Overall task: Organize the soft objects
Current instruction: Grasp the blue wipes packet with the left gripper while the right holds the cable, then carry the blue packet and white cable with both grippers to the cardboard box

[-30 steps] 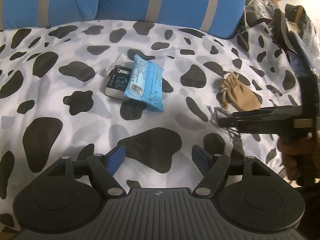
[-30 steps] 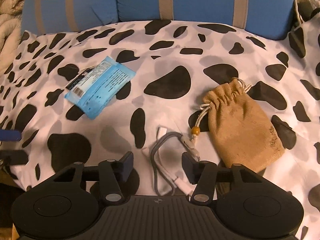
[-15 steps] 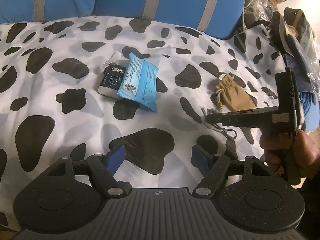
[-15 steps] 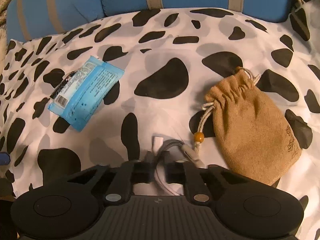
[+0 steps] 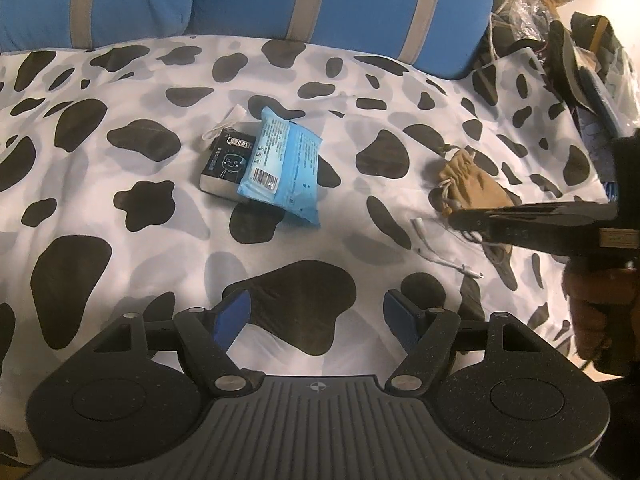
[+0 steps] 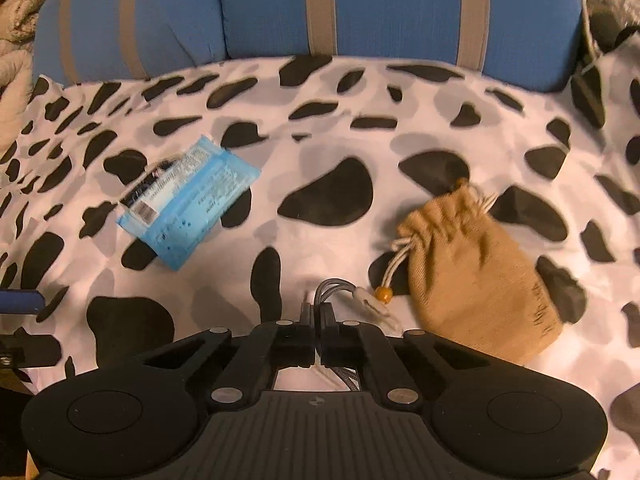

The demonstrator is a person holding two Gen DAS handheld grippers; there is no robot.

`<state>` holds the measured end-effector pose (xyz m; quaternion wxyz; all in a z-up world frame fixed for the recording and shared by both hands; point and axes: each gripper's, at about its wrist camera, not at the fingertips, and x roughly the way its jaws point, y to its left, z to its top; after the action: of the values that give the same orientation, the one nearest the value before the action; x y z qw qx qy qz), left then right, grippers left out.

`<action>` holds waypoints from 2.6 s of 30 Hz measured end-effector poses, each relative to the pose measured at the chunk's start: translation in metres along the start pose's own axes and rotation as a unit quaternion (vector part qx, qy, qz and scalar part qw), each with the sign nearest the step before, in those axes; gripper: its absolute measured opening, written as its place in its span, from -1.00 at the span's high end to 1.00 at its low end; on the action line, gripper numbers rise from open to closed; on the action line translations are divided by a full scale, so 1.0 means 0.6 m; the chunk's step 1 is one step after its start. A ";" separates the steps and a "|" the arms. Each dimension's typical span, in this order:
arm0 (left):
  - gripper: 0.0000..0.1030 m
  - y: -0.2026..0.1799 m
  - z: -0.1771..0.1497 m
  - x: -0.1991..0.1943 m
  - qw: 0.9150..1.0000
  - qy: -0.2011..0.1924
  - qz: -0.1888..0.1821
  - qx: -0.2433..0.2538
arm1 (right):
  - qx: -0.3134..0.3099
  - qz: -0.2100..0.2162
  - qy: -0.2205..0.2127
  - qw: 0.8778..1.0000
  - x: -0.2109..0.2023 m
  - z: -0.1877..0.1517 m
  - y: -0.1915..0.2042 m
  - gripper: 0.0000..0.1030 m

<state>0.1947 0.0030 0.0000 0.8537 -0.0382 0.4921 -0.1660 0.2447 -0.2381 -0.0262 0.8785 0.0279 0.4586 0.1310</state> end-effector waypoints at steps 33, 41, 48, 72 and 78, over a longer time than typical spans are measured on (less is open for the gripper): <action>-0.59 -0.073 0.062 0.113 0.971 -0.104 0.121 0.178 | -0.150 -0.057 -0.056 0.985 -0.154 -0.055 0.046 0.91; -0.60 -0.072 0.084 0.178 0.959 -0.088 0.169 0.211 | -0.132 -0.050 -0.072 0.987 -0.170 -0.055 0.036 0.91; -0.64 -0.064 0.090 0.218 0.951 -0.071 0.199 0.224 | -0.123 -0.031 -0.078 0.989 -0.174 -0.049 0.030 0.91; -0.16 -0.043 0.109 0.133 0.978 -0.102 0.124 0.131 | -0.099 -0.014 -0.075 0.992 -0.164 -0.044 0.040 0.91; -0.16 -0.040 0.101 0.085 0.982 -0.121 0.089 0.116 | -0.081 -0.004 -0.086 0.993 -0.161 -0.035 0.044 0.91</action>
<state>0.2638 -0.0421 -0.0059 0.9168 0.0850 0.3644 -0.1393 0.1695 -0.2388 0.0430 0.9147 -0.0335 0.3690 0.1614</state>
